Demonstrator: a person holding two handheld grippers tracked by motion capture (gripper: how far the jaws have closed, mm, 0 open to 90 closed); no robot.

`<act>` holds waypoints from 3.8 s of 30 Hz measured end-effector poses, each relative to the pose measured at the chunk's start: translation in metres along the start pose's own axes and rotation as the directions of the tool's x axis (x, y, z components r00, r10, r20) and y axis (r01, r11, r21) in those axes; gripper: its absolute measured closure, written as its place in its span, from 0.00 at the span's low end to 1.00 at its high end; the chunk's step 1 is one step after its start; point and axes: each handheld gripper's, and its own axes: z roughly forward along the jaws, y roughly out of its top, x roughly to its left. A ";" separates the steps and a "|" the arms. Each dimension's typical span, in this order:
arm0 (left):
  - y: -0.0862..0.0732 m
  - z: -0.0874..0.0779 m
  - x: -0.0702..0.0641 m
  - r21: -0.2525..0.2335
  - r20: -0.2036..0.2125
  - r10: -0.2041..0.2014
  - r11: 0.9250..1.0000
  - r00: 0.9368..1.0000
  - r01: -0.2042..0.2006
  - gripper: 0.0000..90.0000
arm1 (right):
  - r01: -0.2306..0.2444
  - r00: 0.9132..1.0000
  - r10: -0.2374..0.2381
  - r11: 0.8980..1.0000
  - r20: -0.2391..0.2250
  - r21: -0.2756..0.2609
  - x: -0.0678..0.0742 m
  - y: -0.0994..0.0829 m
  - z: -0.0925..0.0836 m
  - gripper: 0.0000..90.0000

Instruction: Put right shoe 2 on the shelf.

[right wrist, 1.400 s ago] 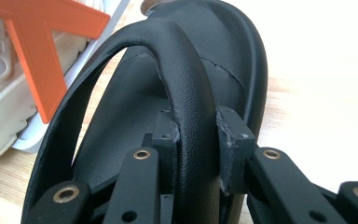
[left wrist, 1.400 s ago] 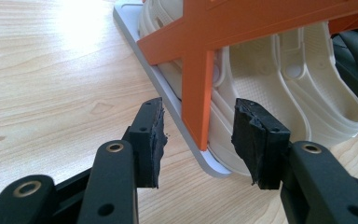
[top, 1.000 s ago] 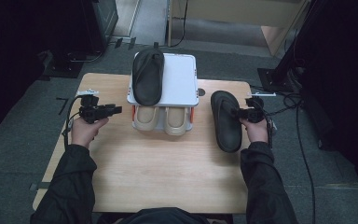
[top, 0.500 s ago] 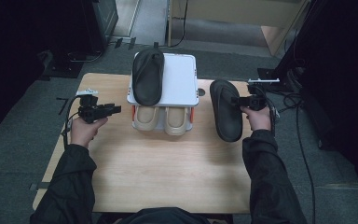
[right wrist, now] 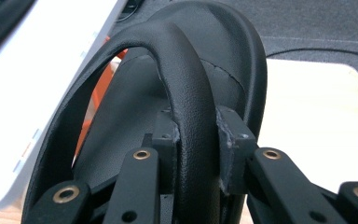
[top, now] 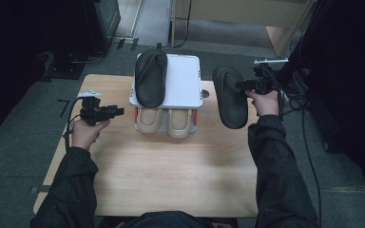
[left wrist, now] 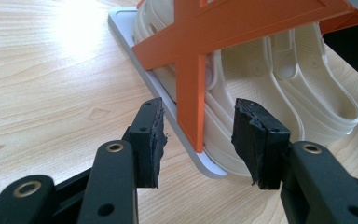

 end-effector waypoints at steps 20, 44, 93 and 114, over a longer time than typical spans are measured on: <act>0.007 -0.004 -0.008 -0.002 0.033 0.037 0.999 0.999 -0.037 0.59 | 0.055 0.998 -0.055 0.998 -0.030 -0.003 0.062 0.046 0.023 0.80; 0.010 -0.005 -0.011 -0.007 0.047 0.053 0.999 0.997 -0.053 0.60 | 0.055 0.998 -0.053 0.998 -0.046 0.028 0.131 0.062 0.089 0.79; 0.009 -0.003 -0.008 -0.001 0.040 0.047 0.999 0.998 -0.047 0.59 | 0.231 0.961 -0.237 0.971 -0.140 -0.058 0.100 0.010 0.061 0.79; 0.007 -0.001 -0.007 0.031 0.035 0.044 0.999 0.998 -0.045 0.56 | 0.344 0.921 -0.365 0.926 -0.136 -0.154 0.079 -0.023 0.039 0.68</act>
